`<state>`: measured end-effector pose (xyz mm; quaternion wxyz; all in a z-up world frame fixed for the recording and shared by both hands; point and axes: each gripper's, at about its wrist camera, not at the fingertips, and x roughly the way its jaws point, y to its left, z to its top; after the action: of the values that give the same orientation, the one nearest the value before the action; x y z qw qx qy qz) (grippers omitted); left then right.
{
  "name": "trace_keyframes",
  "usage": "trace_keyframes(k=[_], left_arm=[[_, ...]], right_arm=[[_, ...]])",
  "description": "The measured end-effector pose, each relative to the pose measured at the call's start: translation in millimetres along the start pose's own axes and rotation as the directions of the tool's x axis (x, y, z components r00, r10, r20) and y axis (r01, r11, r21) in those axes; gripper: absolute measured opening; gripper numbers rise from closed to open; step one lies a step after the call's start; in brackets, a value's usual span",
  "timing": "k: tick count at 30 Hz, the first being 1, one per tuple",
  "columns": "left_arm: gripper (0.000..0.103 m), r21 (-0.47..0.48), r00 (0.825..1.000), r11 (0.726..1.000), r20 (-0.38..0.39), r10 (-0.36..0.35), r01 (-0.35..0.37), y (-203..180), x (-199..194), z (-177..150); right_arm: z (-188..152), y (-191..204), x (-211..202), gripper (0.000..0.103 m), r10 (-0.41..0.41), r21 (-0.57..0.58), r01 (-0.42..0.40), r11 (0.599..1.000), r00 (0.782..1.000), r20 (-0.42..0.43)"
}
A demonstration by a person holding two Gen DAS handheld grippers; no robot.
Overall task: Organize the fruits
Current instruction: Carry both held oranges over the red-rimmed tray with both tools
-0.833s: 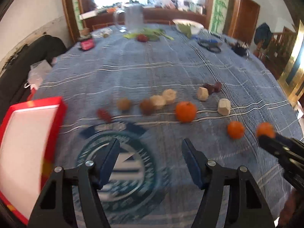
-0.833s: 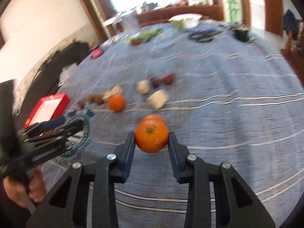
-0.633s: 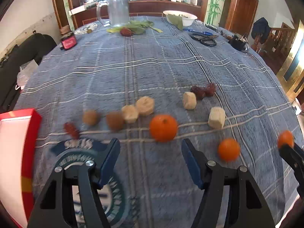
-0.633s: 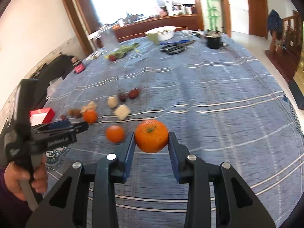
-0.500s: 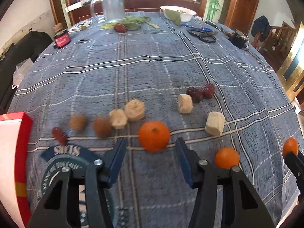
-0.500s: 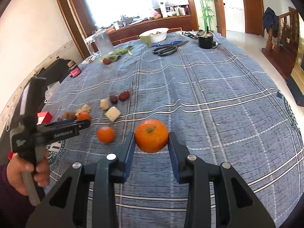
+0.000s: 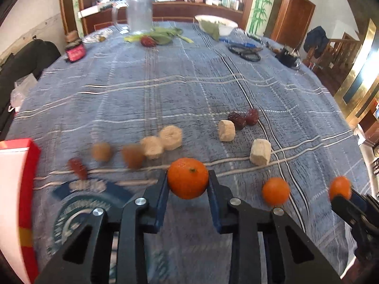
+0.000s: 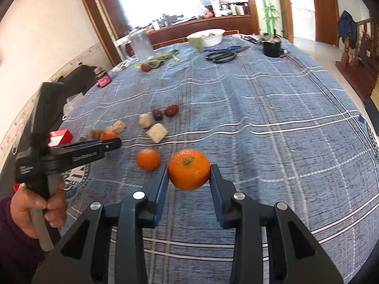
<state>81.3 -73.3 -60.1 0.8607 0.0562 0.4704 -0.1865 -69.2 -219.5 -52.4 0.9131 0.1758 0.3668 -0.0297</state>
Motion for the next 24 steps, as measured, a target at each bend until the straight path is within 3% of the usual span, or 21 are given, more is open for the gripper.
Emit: trace_keyframes(k=[5, 8, 10, 14, 17, 21, 24], left_arm=[[0.031, -0.036, 0.993, 0.998, 0.106, 0.053, -0.049, 37, -75, -21], [0.031, -0.092, 0.978, 0.989, 0.164, 0.126, -0.112, 70, -113, -36], [0.031, -0.135, 0.960, 0.973, 0.188, 0.209, -0.186, 100, -136, -49], [0.030, -0.219, 0.927, 0.929, 0.166, 0.335, -0.297, 153, -155, -67], [0.031, -0.290, 0.893, 0.875, 0.118, 0.434, -0.387, 196, -158, -81], [0.031, -0.363, 0.871, 0.819, 0.041, 0.490, -0.444, 243, -151, -93], [0.031, -0.383, 0.863, 0.797, -0.001, 0.506, -0.467, 263, -144, -100]], right_arm=[[5, 41, 7, 0.036, 0.085, -0.060, -0.087, 0.994, 0.996, -0.032], [9, 78, 17, 0.037, 0.143, -0.112, -0.149, 0.982, 0.988, -0.063], [13, 109, 25, 0.037, 0.198, -0.148, -0.210, 0.967, 0.976, -0.092], [23, 181, 36, 0.037, 0.288, -0.234, -0.318, 0.919, 0.945, -0.154], [28, 241, 44, 0.037, 0.352, -0.297, -0.396, 0.869, 0.916, -0.192], [25, 316, 66, 0.037, 0.368, -0.359, -0.438, 0.824, 0.896, -0.249], [13, 351, 88, 0.037, 0.353, -0.373, -0.457, 0.807, 0.881, -0.315]])
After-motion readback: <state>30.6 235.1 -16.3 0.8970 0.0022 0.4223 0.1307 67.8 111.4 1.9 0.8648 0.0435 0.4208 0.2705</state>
